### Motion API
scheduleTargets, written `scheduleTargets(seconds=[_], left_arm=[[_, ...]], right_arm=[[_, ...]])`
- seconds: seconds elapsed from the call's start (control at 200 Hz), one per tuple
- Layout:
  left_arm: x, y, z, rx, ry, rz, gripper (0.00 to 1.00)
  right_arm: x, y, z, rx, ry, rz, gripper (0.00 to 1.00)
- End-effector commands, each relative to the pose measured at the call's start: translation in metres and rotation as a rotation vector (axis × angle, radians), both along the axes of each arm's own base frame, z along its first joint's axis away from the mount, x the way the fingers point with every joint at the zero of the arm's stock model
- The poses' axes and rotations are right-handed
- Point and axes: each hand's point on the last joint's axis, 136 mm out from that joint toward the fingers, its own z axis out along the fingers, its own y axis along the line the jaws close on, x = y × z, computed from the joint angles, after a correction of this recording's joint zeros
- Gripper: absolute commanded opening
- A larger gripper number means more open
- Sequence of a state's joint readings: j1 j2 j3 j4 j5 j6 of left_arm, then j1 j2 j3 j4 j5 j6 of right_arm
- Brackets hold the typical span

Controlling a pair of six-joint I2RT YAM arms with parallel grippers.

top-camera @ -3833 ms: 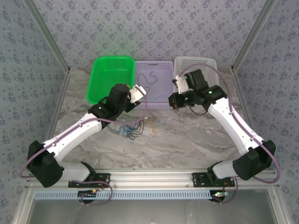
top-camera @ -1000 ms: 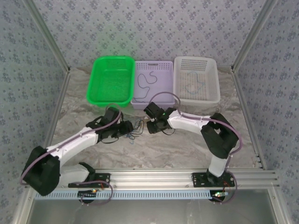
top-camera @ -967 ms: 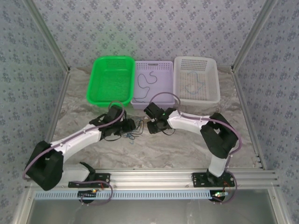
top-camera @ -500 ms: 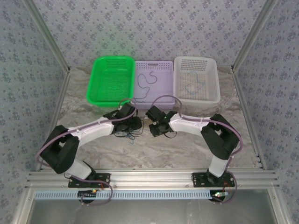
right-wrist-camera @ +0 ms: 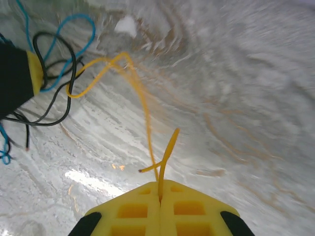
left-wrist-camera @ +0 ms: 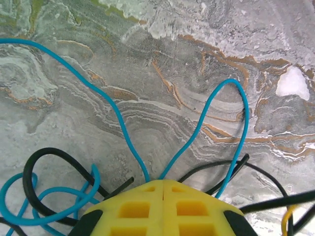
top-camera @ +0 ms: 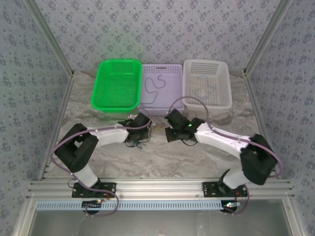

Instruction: Untangle the cables

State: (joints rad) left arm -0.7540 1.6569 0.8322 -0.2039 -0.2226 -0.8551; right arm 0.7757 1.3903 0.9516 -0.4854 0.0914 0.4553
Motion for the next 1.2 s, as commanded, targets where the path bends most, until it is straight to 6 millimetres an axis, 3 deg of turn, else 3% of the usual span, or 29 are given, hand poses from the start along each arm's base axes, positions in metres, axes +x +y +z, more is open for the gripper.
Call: scheduleTargets(seconds=[0.0,0.2,0.295,0.515,0.909,0.914,1.009,1.194], left_arm=[[-0.012,0.029,-0.027,0.108,0.040,0.041,0.00],[-0.011,0.027,-0.023,0.098,0.031,0.036,0.00],[-0.010,0.024,-0.023,0.092,0.031,0.031,0.00],[-0.010,0.022,-0.025,0.090,0.036,0.026,0.00],[-0.009,0.022,-0.021,0.092,0.028,0.019,0.00],[-0.009,0.022,-0.021,0.093,0.029,0.018,0.00],[-0.010,0.022,-0.024,0.093,0.032,0.017,0.00],[-0.009,0.015,-0.014,0.062,0.015,0.001,0.00]], right_arm=[[-0.003,-0.039,0.017,0.006,-0.001,-0.077,0.00],[0.006,-0.101,0.071,0.104,-0.088,-0.241,0.00],[0.011,-0.120,0.094,0.151,-0.133,-0.300,0.00],[0.016,-0.127,0.125,0.201,-0.181,-0.327,0.00],[0.018,-0.181,0.174,0.205,-0.275,-0.488,0.00],[0.018,-0.182,0.185,0.219,-0.299,-0.492,0.00],[0.020,-0.192,0.207,0.255,-0.343,-0.525,0.00],[0.023,-0.185,0.229,0.296,-0.380,-0.476,0.00]])
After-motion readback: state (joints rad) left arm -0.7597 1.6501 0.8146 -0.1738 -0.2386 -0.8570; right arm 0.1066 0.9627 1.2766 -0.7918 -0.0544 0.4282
